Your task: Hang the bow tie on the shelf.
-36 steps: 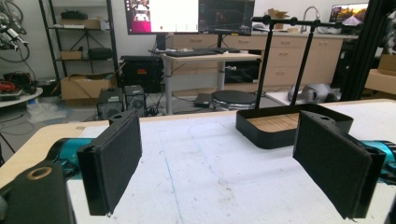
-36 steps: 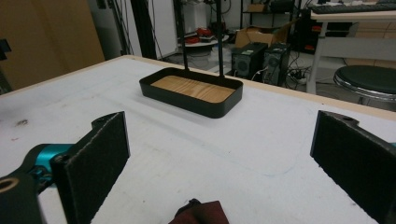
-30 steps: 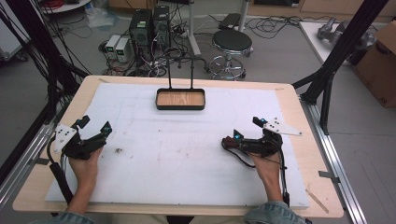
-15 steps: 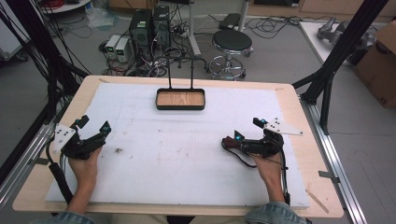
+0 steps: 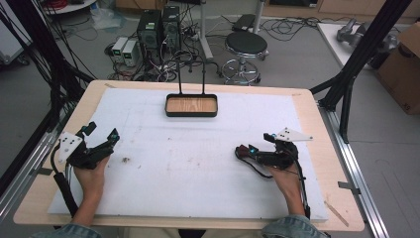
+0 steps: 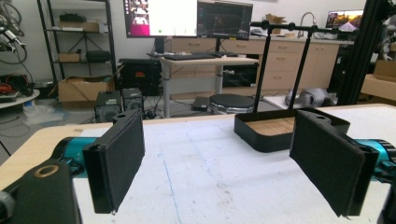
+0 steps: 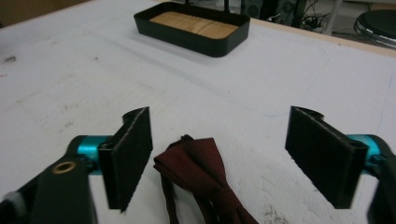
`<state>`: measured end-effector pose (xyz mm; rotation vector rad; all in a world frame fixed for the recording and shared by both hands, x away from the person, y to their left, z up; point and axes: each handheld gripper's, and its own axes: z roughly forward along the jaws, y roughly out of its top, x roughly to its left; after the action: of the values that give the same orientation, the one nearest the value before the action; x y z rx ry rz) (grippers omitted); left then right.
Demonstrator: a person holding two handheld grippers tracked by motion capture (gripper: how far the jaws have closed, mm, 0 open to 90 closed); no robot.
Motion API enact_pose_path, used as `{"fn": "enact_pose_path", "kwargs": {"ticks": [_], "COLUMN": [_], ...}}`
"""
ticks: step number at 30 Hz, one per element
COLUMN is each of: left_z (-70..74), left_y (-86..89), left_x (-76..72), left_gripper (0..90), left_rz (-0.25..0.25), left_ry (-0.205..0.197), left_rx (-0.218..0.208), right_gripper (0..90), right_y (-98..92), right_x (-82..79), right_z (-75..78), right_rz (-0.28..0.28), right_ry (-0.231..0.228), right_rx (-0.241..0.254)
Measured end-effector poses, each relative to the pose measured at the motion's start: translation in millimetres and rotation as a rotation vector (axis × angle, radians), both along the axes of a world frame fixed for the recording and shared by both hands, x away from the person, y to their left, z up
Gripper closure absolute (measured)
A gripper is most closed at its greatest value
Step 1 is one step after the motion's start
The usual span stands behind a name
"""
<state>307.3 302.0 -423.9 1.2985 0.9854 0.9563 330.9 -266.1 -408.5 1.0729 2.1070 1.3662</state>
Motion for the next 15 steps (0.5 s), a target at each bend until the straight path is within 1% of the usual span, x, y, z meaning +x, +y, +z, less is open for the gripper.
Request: {"fn": "enact_pose_path", "kwargs": {"ticks": [1, 2, 3, 6, 7, 8, 9, 10, 11, 12, 13, 14, 15], "left_z": [0.0, -0.1, -0.1, -0.9, -0.9, -0.9, -0.7, -0.4, -0.4, -0.3, -0.3, -0.6, -0.7], "left_y": [0.0, 0.8, 0.8, 0.6, 0.6, -0.1, -0.2, -0.4, -0.4, 0.5, 0.5, 0.6, 0.7], "left_x": [0.0, 0.4, 0.4, 1.6, 1.6, 1.6, 1.5, 1.2, 1.2, 1.0, 1.0, 1.4, 1.6], "left_gripper": [18.3, 18.3, 18.3, 18.3, 18.3, 18.3, 18.3, 18.5, 18.5, 18.5, 18.5, 18.5, 18.5], "left_rz": [0.000, 0.005, 0.005, 0.003, 0.003, 0.003, 0.000, 0.000, 0.000, 0.004, 0.004, 0.005, 0.006], "left_ry": [0.000, -0.004, -0.004, 0.005, 0.005, 0.003, 0.002, -0.003, -0.003, -0.002, -0.002, -0.004, -0.002], "left_rx": [0.000, -0.009, -0.009, -0.007, -0.007, -0.007, -0.001, -0.005, -0.005, -0.006, -0.006, -0.015, -0.016], "right_gripper": [23.5, 26.7, 26.7, 31.6, 31.6, 33.9, 33.9, 37.1, 37.1, 39.6, 39.6, 42.2, 42.2], "right_y": [0.0, -1.0, -1.0, -3.6, -3.6, -4.2, -4.2, -5.5, -5.5, -5.3, -5.3, -4.8, -4.8], "right_x": [0.0, 0.4, 0.4, 2.0, 2.0, 3.6, 3.6, 5.6, 5.6, 6.8, 6.8, 7.9, 7.9], "right_z": [0.0, -1.9, -1.9, -7.8, -7.8, -11.2, -11.2, -13.9, -13.9, -16.3, -16.3, -19.4, -19.4], "right_rz": [0.000, 0.003, 0.003, 0.011, 0.011, 0.015, 0.015, 0.032, 0.032, 0.033, 0.033, 0.040, 0.040], "right_ry": [0.000, 0.012, 0.012, 0.062, 0.062, 0.088, 0.088, 0.103, 0.103, 0.113, 0.113, 0.130, 0.130], "right_rx": [0.000, -0.018, -0.018, -0.057, -0.057, -0.078, -0.078, -0.086, -0.086, -0.099, -0.099, -0.122, -0.122]}}
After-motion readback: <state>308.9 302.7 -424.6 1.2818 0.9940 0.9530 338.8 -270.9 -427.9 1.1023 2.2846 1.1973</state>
